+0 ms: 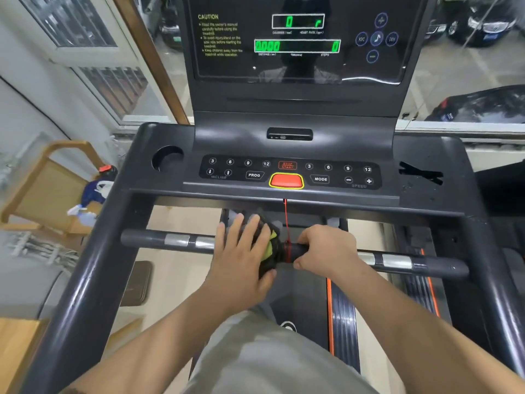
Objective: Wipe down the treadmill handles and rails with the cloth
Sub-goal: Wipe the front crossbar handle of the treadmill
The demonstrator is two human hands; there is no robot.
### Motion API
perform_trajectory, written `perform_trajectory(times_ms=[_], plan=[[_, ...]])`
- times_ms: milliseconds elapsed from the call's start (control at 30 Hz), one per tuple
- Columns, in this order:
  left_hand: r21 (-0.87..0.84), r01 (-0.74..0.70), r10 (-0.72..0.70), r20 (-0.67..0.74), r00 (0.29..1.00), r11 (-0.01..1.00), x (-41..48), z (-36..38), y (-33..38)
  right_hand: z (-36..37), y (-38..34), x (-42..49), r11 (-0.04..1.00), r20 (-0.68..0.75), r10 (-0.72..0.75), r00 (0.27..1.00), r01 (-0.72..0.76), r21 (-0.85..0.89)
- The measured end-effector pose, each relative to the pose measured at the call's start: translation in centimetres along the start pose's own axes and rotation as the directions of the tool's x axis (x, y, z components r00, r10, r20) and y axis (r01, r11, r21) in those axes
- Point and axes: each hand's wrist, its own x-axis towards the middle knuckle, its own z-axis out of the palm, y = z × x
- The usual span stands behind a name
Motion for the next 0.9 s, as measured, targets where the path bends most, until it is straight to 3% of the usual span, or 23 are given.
perform_trajectory(times_ms=[133, 300, 367, 433, 500, 567, 633, 700, 767, 900], plan=[[0.075, -0.155, 0.15, 0.07, 0.986, 0.985, 0.4, 0.8, -1.6, -0.3, 0.1, 0.2, 0.999, 0.025, -0.012, 1.0, 0.012, -0.032], [0.091, -0.139, 0.118, 0.205, 0.972, 0.986, 4.3, -0.5, -1.6, -0.6, -0.2, 0.8, 0.999, 0.08, 0.007, 0.997, -0.003, -0.047], [-0.081, -0.035, 0.059, 0.322, 0.945, 0.996, 6.3, -1.3, -2.4, -0.4, -0.3, 0.9, 0.999, 0.085, -0.003, 0.996, 0.007, -0.046], [-0.265, 0.152, 0.018, 0.545, 0.838, 0.952, 8.6, -1.9, -3.0, -0.3, -0.2, 0.8, 1.0, 0.08, -0.008, 0.997, 0.01, -0.022], [-0.357, 0.233, 0.026, 0.592, 0.806, 0.905, 9.6, -2.1, -3.1, -0.2, -0.2, 0.8, 1.0, 0.072, -0.007, 0.997, 0.008, -0.013], [-0.323, 0.158, 0.02, 0.485, 0.874, 0.933, 8.3, -1.6, -2.6, 0.0, -0.1, 0.8, 1.0, 0.073, 0.006, 0.997, -0.004, -0.031], [-0.179, 0.024, 0.009, 0.182, 0.983, 0.984, 4.3, -0.3, -1.9, 0.4, 0.0, 0.8, 0.999, 0.067, 0.002, 0.998, 0.0, -0.036], [0.008, -0.076, 0.076, 0.016, 0.997, 0.997, -0.2, 1.6, -1.3, 0.6, 0.2, 0.8, 0.999, 0.052, -0.005, 0.999, 0.007, -0.041], [0.078, -0.095, 0.098, -0.042, 0.994, 0.992, -2.2, 3.5, -1.3, 0.5, 0.2, 0.9, 0.999, 0.051, -0.003, 0.999, 0.006, -0.047], [-0.02, -0.171, 0.171, -0.028, 0.985, 0.985, 0.8, 2.5, -1.9, 0.2, 0.0, 1.2, 1.0, 0.068, 0.026, 0.997, -0.025, -0.019]])
